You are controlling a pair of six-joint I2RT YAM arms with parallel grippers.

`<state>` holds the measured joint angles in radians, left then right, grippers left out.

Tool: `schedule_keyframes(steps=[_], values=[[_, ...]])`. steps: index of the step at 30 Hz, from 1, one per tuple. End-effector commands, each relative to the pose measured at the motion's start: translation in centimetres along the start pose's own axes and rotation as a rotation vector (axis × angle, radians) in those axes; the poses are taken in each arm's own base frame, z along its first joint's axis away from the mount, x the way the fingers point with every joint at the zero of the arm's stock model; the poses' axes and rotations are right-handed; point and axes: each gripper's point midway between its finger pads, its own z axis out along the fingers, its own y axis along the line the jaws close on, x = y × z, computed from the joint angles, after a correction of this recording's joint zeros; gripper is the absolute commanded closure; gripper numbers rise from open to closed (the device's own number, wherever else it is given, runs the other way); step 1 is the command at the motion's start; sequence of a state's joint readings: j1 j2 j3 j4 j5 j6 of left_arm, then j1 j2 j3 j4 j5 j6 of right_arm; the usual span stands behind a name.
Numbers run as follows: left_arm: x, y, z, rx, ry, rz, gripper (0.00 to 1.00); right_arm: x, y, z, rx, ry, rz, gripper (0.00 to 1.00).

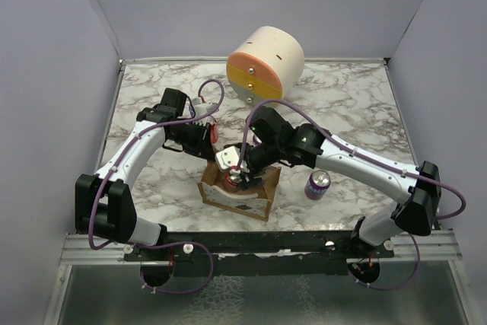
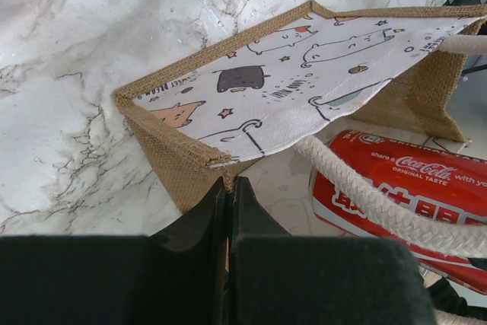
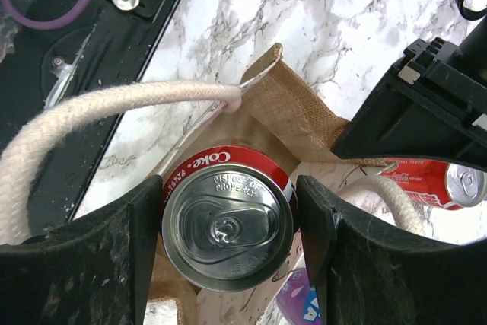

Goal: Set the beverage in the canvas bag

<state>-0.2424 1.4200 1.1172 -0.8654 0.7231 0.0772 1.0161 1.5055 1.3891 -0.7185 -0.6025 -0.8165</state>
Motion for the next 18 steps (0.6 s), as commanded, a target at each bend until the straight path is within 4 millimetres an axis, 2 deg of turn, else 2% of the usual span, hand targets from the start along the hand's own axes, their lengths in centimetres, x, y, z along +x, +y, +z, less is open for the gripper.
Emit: schedule_keyframes(steps=[1, 18], values=[[0.1, -0.4, 0.2, 0.027, 0.005, -0.006, 1.0, -1.9, -2.8, -0.1, 0.091, -0.028, -0.057, 0.99], [0.5, -0.8, 0.4, 0.043, 0.018, 0.003, 1.0, 2.3, -5.7, 3.6, 0.192, 0.096, 0.038, 0.99]])
